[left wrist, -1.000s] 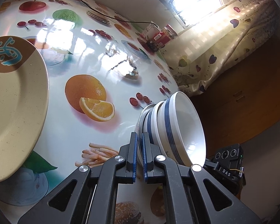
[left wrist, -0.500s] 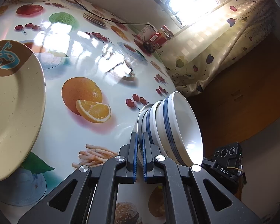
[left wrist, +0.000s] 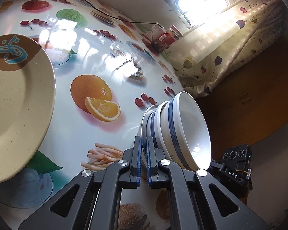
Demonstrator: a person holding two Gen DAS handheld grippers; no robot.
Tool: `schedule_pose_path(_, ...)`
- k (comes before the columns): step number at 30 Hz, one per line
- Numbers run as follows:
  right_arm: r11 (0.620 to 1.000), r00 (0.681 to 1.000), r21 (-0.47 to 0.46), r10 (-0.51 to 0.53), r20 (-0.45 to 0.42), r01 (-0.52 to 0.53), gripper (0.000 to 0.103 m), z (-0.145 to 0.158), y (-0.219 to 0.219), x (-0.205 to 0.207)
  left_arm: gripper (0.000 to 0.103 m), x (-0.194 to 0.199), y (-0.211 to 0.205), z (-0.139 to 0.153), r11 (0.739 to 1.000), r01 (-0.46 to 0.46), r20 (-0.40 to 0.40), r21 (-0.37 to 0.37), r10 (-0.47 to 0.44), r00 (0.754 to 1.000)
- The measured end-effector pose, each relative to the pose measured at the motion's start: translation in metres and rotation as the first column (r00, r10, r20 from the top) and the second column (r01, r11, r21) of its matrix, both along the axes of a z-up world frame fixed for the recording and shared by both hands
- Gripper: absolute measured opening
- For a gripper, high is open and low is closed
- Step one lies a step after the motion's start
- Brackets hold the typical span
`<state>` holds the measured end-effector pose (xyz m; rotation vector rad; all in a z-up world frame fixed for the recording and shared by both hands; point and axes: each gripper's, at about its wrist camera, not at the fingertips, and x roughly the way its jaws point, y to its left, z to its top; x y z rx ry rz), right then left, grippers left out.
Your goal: Organize plates and bowls
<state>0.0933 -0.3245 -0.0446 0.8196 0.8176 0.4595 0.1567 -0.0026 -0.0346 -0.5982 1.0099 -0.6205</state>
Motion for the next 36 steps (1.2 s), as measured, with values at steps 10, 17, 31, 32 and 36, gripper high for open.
schedule_pose_path(10, 0.999, 1.000, 0.038, 0.022, -0.009, -0.022, 0.012, -0.005, -0.008, 0.005, 0.011, 0.023, 0.009, -0.016, 0.990, 0.048, -0.099, -0.129, -0.061, 0.993)
schedule_pose_path(17, 0.998, 0.999, 0.044, 0.034, -0.001, -0.034, 0.012, -0.004, -0.010, 0.006, 0.002, 0.020, 0.005, -0.013, 0.989, 0.047, -0.070, -0.137, -0.058, 0.996)
schedule_pose_path(31, 0.998, 0.998, 0.013, 0.058, 0.038, -0.059, 0.011, 0.000, -0.004, 0.006, 0.002, 0.012, 0.011, -0.006, 0.991, 0.050, -0.019, -0.125, -0.053, 0.998)
schedule_pose_path(32, 0.998, 0.997, 0.012, 0.061, 0.042, -0.062, 0.011, 0.000, -0.003, 0.005, 0.002, 0.010, 0.012, -0.006, 0.991, 0.045, -0.018, -0.124, -0.047, 0.999)
schedule_pose_path(36, 0.997, 0.996, 0.008, 0.075, 0.050, -0.075, 0.011, 0.004, 0.001, 0.007, 0.002, 0.006, 0.017, -0.003, 0.991, 0.037, -0.008, -0.125, -0.038, 0.999)
